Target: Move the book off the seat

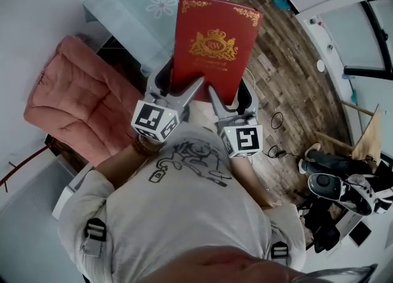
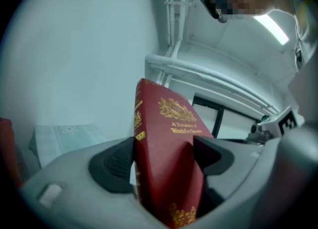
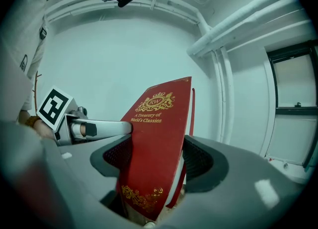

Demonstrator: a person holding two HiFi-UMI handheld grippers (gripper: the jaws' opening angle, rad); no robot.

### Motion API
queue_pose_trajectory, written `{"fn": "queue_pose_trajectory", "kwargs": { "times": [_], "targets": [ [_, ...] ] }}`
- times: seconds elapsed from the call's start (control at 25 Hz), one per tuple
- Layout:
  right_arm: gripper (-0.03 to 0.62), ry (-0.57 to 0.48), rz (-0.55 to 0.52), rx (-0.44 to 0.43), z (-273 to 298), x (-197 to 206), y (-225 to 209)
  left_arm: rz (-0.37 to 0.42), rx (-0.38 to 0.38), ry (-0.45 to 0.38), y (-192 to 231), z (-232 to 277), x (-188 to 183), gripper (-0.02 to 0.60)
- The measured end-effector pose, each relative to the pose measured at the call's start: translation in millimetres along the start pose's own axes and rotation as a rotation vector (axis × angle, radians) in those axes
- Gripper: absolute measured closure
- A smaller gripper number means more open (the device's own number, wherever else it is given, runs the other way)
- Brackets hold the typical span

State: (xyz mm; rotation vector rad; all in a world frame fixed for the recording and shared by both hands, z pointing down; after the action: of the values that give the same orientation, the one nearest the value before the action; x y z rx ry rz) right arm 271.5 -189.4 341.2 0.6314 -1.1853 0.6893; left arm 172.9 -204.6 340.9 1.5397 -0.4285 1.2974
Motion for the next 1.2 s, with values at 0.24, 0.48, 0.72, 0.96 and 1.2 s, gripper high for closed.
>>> {"fn": "queue_pose_trajectory", "kwargs": {
  "times": [0.24,0.48,0.72,0.96,1.2],
  "targets": [
    [0.270,0.009,-0.021,-0.059,94.2,-8.8,-24.3,-0.032,-0.051,-0.012,72.6,52.1,-27.6,0.218],
    [0.270,0.011,-0.041,-0.135,157.3,-25.6,-18.9,-0.055,-0.122,-0.042,125.6,61.9,-55.9,0.218],
    [0.270,0.001,-0.040,-0.235,151.3,-35.1,-31.1,-0.053,-0.215,-0.071,108.4,61.1,-62.1,0.218],
    [0.270,0.023,-0.081,-0.369,231.0,-47.1,36.1,-0.107,-0.334,-0.125,197.4,16.7,-84.4,0.219],
    [0.272,0.011,-0.097,-0.508,241.0,-50.1,24.9,-0.124,-0.469,-0.177,192.6,20.5,-84.5,0.219]
  ]
}}
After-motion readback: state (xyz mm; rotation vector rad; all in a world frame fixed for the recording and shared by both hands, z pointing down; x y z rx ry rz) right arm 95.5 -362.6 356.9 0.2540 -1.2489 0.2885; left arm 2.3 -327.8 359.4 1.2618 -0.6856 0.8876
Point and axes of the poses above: the fingertips, and each gripper's own axes: z forward along the fingers, y to its left, x out of its underside, the point moved 1 cm from there along -z, backward along the fingers, and after that the axes turned 9 degrees about -z, right-handed, at the moved point
